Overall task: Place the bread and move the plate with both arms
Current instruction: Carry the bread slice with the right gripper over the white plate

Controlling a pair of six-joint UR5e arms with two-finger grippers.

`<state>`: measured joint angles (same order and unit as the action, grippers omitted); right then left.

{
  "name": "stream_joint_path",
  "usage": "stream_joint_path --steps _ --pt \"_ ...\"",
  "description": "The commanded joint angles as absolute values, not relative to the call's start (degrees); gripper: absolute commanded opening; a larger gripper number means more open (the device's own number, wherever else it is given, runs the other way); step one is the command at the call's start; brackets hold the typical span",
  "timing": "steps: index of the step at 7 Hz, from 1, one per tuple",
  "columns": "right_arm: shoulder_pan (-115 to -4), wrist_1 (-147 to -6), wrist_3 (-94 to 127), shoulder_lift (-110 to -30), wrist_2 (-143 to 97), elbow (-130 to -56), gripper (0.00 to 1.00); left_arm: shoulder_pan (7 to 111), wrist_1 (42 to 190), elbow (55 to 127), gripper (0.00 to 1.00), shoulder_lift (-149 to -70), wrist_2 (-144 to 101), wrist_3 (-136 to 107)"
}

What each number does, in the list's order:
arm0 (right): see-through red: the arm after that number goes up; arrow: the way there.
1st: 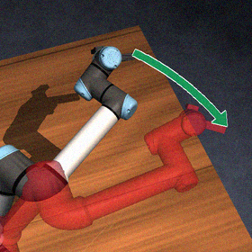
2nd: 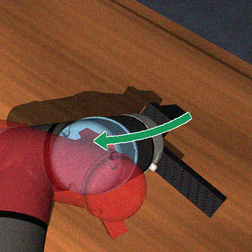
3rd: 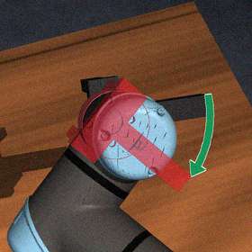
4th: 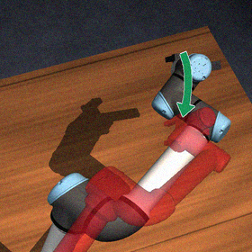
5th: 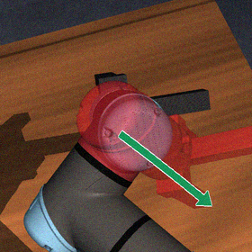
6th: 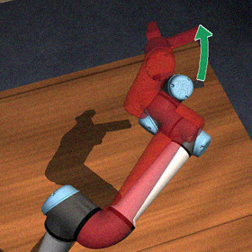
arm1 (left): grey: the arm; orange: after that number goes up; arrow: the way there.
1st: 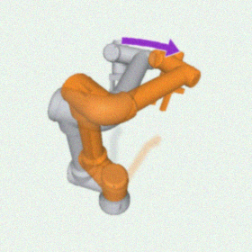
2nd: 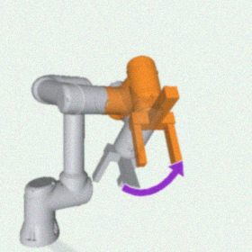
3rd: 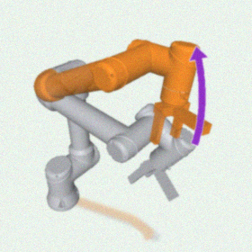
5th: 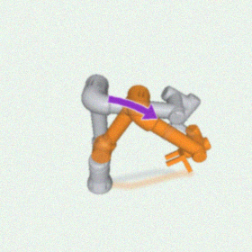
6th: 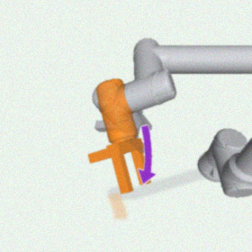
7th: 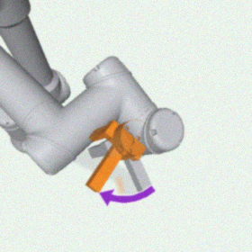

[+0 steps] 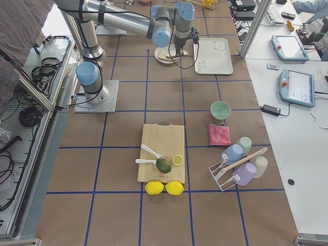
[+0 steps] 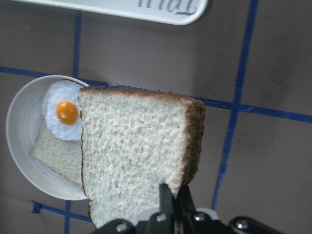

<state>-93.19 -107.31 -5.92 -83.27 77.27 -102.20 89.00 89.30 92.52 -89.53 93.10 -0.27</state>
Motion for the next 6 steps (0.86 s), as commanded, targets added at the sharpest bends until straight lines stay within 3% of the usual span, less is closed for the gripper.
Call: stream_joint_path --steps 1,6 --pt "-101.5 -118.17 3.32 -79.13 73.3 -105.01 0.0 89.03 89.3 92.55 1.0 -89.56 93.08 -0.26" --pt "-102.83 -135.77 7.65 -77.17 68.2 -118.02 0.0 88.94 87.81 93.25 1.0 -91.66 92.64 -0.61"
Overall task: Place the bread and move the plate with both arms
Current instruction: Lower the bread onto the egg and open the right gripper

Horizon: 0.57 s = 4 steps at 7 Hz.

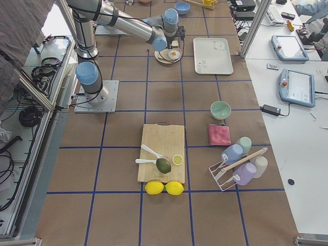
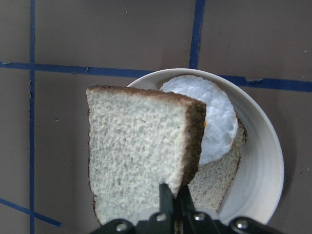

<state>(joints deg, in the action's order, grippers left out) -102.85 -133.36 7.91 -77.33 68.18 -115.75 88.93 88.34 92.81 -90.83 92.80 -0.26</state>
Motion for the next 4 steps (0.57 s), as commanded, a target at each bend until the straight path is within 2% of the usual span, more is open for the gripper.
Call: stream_joint_path --steps 1,3,4 --pt "-102.83 -136.4 7.65 -77.17 68.46 -119.26 0.0 88.86 83.71 93.6 1.0 -92.1 92.64 -0.62" --pt "-102.83 -136.23 8.26 -76.99 68.64 -120.67 0.0 89.03 82.27 94.04 1.0 -92.55 92.37 -1.41" --pt "-102.83 -136.75 8.78 -77.08 68.82 -120.33 0.3 89.12 81.48 94.91 1.0 -93.07 92.63 -1.41"
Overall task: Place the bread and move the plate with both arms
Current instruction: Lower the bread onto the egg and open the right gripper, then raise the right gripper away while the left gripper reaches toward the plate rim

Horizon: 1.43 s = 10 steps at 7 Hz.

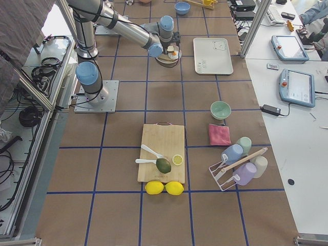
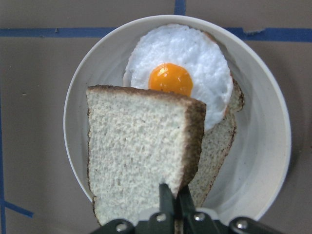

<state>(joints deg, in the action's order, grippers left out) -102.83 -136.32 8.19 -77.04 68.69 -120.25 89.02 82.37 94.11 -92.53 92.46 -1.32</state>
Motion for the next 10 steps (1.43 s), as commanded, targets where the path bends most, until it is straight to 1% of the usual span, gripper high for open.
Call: stream_joint_path --steps 1,2,3,4,6,7,8,9,10 --pt "-102.48 -136.67 10.36 -77.08 69.08 -120.06 0.85 89.38 81.13 95.01 1.0 -93.34 92.55 -1.49" --pt "-102.39 -137.63 12.72 -77.17 69.08 -118.32 0.97 89.65 80.25 95.1 1.0 -94.04 92.46 -1.58" --pt "-102.04 -136.68 12.4 -77.08 69.34 -112.82 1.0 90.43 77.81 95.1 1.0 -95.0 92.11 -3.76" --pt "-101.69 -128.23 11.96 -77.08 70.3 -105.98 1.0 92.18 76.04 95.18 1.0 -96.4 90.11 -6.13" --pt "-99.51 -106.11 5.41 -76.64 74.95 -90.25 1.0 95.52 73.93 96.14 1.0 -99.65 86.42 -10.8" --pt "-97.58 -97.99 0.75 -76.64 79.32 -84.26 1.0 95.88 68.17 98.85 0.99 -100.97 83.79 -10.9" --pt "-94.69 -91.47 -4.0 -77.34 82.58 -80.55 1.0 95.98 63.59 103.14 0.83 -101.86 81.85 -10.72" --pt "-92.31 -87.84 -9.44 -79.43 83.31 -79.73 1.0 96.06 58.5 107.01 0.82 -103.17 80.26 -10.37" --pt "-90.89 -87.63 -11.67 -82.24 86.45 -79.8 1.0 96.24 57.4 109.57 0.72 -103.97 80.16 -10.37"
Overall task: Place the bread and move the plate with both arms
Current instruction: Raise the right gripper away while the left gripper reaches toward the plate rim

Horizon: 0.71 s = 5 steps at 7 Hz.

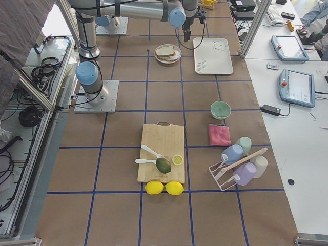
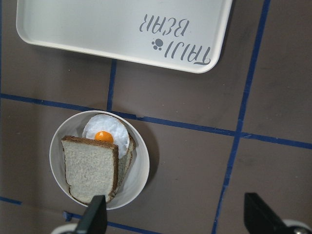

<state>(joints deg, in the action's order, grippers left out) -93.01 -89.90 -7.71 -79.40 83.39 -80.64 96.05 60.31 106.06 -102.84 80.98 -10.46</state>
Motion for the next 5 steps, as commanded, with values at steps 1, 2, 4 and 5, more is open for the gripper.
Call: stream_joint_path --steps 1,2,4,5 --pt "-90.62 -87.8 -11.86 -83.48 87.09 -79.8 1.0 97.89 57.48 110.47 0.71 -105.02 80.24 -9.59" --pt "-90.7 -87.8 -11.87 -83.5 86.84 -79.98 1.0 99.3 57.48 110.91 0.71 -106.07 80.33 -9.75" --pt "-90.62 -87.71 -11.87 -83.67 87.1 -79.98 1.0 99.84 56.26 112.93 0.64 -107.66 80.24 -9.67" --pt "-90.79 -87.89 -11.87 -83.5 86.66 -80.07 1.0 100.54 54.51 113.9 0.64 -108.19 80.24 -9.93"
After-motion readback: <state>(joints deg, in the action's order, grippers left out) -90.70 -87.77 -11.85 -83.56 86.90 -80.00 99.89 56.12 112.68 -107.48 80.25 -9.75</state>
